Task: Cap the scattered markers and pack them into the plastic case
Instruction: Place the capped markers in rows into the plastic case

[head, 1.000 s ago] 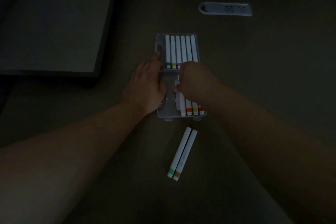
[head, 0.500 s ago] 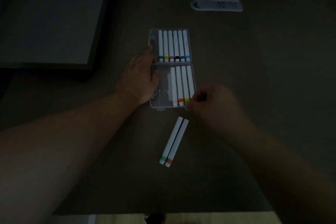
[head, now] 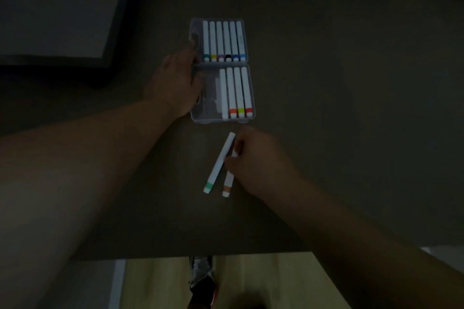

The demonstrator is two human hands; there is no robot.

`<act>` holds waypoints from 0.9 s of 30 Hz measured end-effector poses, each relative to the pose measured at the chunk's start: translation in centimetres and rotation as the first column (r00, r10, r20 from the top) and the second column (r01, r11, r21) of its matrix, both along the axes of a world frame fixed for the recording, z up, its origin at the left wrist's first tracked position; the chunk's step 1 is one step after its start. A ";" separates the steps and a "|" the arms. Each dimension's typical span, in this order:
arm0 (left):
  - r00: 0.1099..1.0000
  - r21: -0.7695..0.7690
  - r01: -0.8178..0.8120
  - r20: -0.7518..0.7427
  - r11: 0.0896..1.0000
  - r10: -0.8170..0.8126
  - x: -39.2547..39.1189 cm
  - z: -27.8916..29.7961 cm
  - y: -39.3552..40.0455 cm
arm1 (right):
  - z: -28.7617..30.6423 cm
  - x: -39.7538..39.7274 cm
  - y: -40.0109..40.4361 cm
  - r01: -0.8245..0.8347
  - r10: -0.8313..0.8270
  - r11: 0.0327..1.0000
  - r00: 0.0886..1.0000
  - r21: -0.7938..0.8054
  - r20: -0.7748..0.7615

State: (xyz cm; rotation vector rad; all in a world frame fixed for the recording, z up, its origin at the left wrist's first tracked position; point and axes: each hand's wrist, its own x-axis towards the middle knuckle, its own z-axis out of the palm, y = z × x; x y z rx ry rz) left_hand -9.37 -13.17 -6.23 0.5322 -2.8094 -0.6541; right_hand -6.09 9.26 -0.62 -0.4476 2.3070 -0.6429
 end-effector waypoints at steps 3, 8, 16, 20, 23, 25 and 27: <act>1.000 0.021 -0.004 0.004 1.000 0.004 0.0 -0.1 -0.2 | 0.0 -0.5 -0.6 -0.070 0.088 0.989 0.986 0.131 -0.142; 1.000 0.010 0.001 -0.013 1.000 -0.001 0.0 -0.2 -0.4 | 0.5 -0.8 0.1 -0.004 0.017 0.990 0.995 0.140 -0.094; 0.999 0.081 -0.007 -0.035 0.997 0.009 -0.2 -0.2 -0.5 | 3.7 -5.8 -3.1 0.047 -0.088 0.985 0.964 -0.164 -0.250; 1.000 0.070 -0.002 -0.031 0.998 0.004 -0.4 -0.6 -0.7 | 2.9 -8.4 -6.8 -0.064 0.011 0.990 0.921 -0.124 -0.390; 1.000 0.056 -0.014 -0.014 0.998 0.015 -0.6 -0.6 -0.8 | 1.9 -9.6 -8.7 -0.141 0.092 0.987 0.896 -0.082 -0.435; 1.000 0.056 0.000 -0.026 0.998 0.001 -0.5 -0.5 -0.6 | 0.9 -9.9 -9.4 -0.175 0.129 0.983 0.882 -0.061 -0.453; 0.999 0.062 0.015 -0.037 0.998 -0.012 -0.5 -0.6 -0.7 | -0.2 -10.1 -9.9 -0.195 0.163 0.981 0.870 -0.021 -0.465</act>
